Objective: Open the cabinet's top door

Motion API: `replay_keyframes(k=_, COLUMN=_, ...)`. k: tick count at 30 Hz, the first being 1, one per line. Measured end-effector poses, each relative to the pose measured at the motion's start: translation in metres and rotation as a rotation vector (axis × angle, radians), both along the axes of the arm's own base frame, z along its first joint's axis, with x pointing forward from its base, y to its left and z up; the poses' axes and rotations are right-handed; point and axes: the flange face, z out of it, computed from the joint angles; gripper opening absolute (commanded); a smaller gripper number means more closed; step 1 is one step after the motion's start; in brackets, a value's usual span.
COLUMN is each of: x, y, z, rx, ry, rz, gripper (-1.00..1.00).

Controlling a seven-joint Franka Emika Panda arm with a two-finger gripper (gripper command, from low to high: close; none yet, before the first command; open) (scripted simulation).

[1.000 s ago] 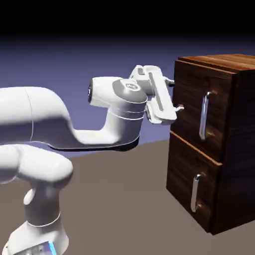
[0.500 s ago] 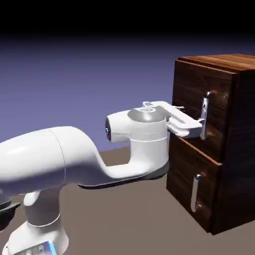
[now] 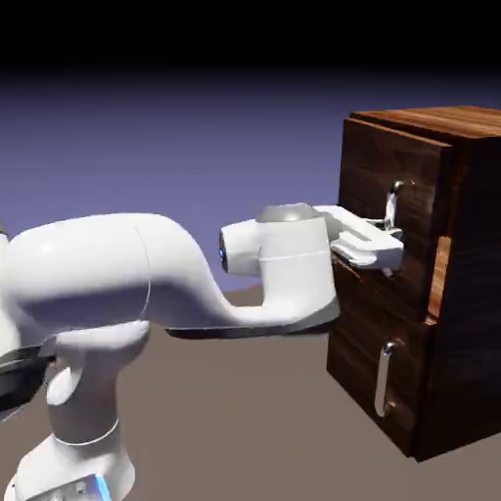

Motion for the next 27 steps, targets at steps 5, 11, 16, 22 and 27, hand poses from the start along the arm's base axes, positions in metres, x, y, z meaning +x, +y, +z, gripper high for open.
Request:
replay_keyframes(k=5, x=-0.012, y=0.009, z=0.000, rx=0.000, ry=0.000, rz=-0.054, gripper=-1.00)
replay_keyframes(k=11, x=-0.022, y=0.018, z=0.000, rx=0.003, ry=0.000, rz=-0.102, gripper=-1.00)
replay_keyframes(k=16, x=-0.039, y=0.035, z=0.000, rx=0.000, ry=0.000, rz=-0.186, gripper=-1.00)
replay_keyframes(k=22, x=-0.061, y=0.062, z=0.000, rx=0.000, ry=0.000, rz=-0.310, gripper=-1.00)
replay_keyframes(k=27, x=-0.075, y=0.085, z=0.000, rx=0.000, ry=0.000, rz=-0.407, gripper=-1.00)
